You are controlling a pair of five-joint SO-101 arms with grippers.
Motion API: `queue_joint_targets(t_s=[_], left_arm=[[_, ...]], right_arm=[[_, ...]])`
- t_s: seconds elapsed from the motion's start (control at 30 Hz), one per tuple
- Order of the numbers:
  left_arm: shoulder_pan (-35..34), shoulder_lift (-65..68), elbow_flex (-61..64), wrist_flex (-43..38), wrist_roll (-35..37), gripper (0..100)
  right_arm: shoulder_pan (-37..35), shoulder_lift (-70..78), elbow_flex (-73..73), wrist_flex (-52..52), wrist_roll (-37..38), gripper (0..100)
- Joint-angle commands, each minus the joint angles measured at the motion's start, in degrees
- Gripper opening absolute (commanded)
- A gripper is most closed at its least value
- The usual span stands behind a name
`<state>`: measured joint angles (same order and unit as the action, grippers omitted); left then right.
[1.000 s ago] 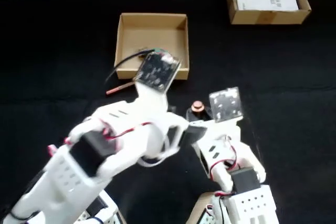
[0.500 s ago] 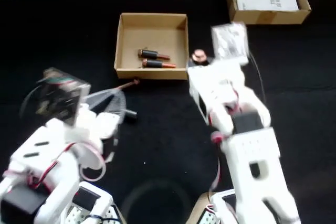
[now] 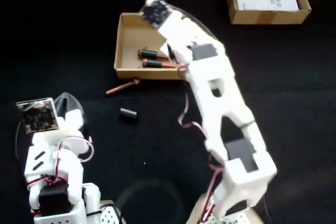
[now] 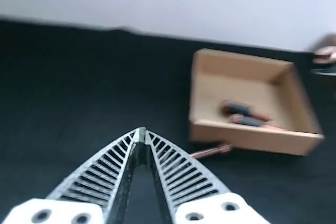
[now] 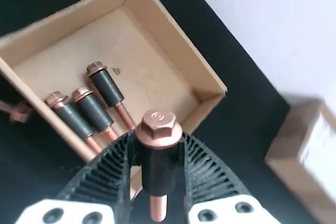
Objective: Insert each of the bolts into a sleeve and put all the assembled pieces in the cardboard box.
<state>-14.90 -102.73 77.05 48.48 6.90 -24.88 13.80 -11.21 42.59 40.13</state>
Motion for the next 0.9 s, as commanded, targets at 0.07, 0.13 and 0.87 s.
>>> queue_joint_targets(t_s=[0.07,0.13,0.87], left_arm=[[-4.00,-1.27,5.58,-5.80,0.00,1],[-4.53,-1.27,7.34,-5.89,0.00,1],[-4.70,-1.45,20.09,-5.63,0.09,1]], right_arm=[[-1.10,14.11,-16.04,-1.36,11.52,0.7],[-1.27,19.47,-20.26,-1.36,14.68,0.7],[-7.08,33.63,-46.11,30.55,11.34,15.9]])
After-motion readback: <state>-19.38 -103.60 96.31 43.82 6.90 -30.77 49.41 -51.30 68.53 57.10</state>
